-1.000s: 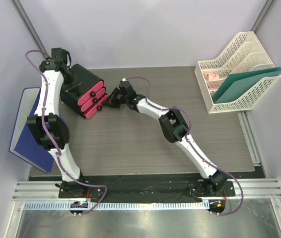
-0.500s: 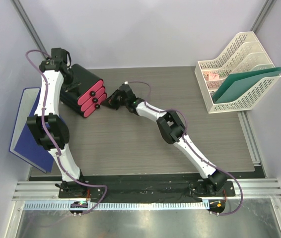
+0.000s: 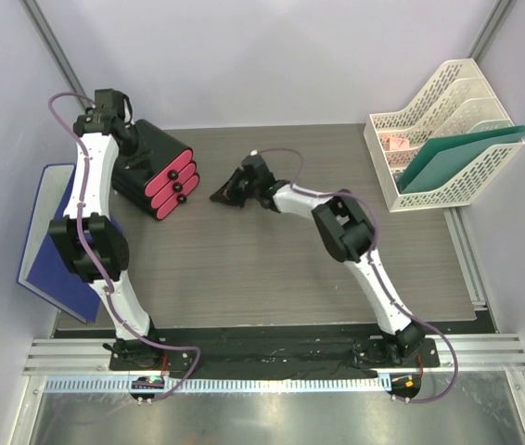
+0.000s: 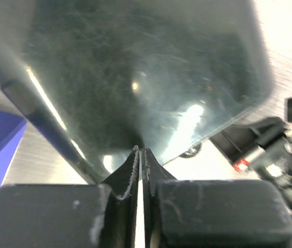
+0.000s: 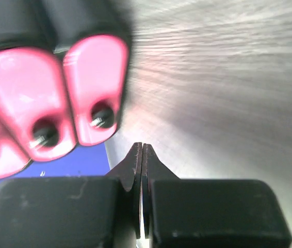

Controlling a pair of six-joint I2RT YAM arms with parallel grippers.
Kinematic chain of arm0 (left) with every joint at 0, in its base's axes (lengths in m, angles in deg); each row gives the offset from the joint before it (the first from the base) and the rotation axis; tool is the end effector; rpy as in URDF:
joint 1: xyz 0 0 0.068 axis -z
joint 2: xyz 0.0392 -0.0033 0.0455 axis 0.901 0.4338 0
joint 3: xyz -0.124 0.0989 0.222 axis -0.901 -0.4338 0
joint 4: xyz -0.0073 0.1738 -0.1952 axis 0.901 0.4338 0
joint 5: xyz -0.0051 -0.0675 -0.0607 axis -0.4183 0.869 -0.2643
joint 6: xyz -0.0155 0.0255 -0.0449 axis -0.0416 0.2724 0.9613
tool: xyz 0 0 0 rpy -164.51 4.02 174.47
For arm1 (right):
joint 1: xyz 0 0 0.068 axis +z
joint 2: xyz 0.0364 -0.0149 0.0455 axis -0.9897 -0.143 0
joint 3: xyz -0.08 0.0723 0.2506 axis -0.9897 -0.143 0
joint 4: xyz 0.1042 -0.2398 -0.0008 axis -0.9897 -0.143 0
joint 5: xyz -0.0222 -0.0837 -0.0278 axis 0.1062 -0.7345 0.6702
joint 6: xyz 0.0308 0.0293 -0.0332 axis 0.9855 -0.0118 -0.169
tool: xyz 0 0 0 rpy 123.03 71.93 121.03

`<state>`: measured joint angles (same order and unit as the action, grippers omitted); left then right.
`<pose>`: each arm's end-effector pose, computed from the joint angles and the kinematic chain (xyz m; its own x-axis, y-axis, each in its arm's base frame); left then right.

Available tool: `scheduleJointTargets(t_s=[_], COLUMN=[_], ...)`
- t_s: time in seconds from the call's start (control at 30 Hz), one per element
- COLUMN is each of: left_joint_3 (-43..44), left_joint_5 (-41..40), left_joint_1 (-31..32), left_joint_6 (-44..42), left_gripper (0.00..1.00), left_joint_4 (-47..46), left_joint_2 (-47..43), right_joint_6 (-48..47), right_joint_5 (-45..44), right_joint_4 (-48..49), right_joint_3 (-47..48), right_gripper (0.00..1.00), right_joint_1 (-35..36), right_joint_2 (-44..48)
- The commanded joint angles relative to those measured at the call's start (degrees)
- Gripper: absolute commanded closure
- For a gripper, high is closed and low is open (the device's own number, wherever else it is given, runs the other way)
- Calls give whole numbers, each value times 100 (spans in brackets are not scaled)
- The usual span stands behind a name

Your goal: Organize the makeup

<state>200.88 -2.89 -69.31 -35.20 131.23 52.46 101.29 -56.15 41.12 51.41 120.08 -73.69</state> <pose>0.4047 0.0344 0.3523 -0.7410 -0.4674 -0.4821 -0.4021 0.8839 -0.2389 0.4349 0.3594 0.1150 -0.9037 0.4023 -0.1463 0.0682 0.4727 0.8786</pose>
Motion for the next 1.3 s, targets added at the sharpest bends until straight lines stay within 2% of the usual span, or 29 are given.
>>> scheduleJointTargets(t_s=[0.0, 0.03, 0.07, 0.13, 0.27, 0.3, 0.37, 0.4, 0.43, 0.5, 0.57, 0.6, 0.67, 0.8, 0.97, 1.27], left_joint_3=[-655, -841, -1104, -1116, -1272, -1352, -1632, -1721, -1800, -2029, -2257, -2337, -2599, -3119, -3663, -3989], left_joint_5=[555, 573, 599, 705, 1249, 1337, 1364, 1399, 1417, 1417, 1435, 1435, 1426, 1294, 1267, 1637], left_joint_1=[-26, -26, -26, -26, 18, 62, 211, 255, 308, 440, 440, 701, 800, 1125, 1354, 1451], left_joint_6=[88, 114, 158, 124, 44, 10, -43, -96, -114, -158, -219, -228, -246, -202, -61, 62], left_gripper=[87, 71, 64, 47, 32, 29, 16, 12, 4, 0, 0, 0, 0, 0, 0, 0], left_joint_4=[-1413, -1694, -2080, -2154, -2189, -2207, -2259, -2286, -2295, -2312, -2312, -2312, -2312, -2347, -2514, -2830], left_joint_2=[-1167, -1404, -1763, -1924, -2065, -2179, -2311, -2433, -2487, -2584, -2698, -2724, -2821, -2962, -3111, -3296], right_joint_6=[-1254, -1648, -1843, -2561, -3556, -3690, -3918, -4059, -4121, -4191, -4201, -4218, -4201, -4131, -3920, -3752], right_joint_5=[-310, -354, -398, -617, -1233, -1356, -1776, -1944, -2041, -2647, -2911, -3087, -3281, -3728, -3800, -3949], right_joint_4=[-249, -572, -680, -1484, -2577, -2736, -3105, -3211, -3412, -3554, -3765, -3827, -3967, -4161, -4346, -4389], right_joint_3=[-560, -639, -770, -833, -1034, -1131, -1490, -1632, -1894, -2177, -2571, -2695, -3091, -3645, -4216, -4647], right_gripper=[99, 99, 99, 94, 79, 70, 55, 40, 35, 20, 13, 6, 0, 0, 1, 0], right_joint_1=[-271, -349, -367, -411, -420, -412, -411, -411, -420, -411, -412, -420, -411, -412, -412, -420], right_joint_2=[1607, 2010, 2196, 2722, 3557, 3726, 4251, 4403, 4587, 5060, 5343, 5510, 5950, 6583, 7172, 7577])
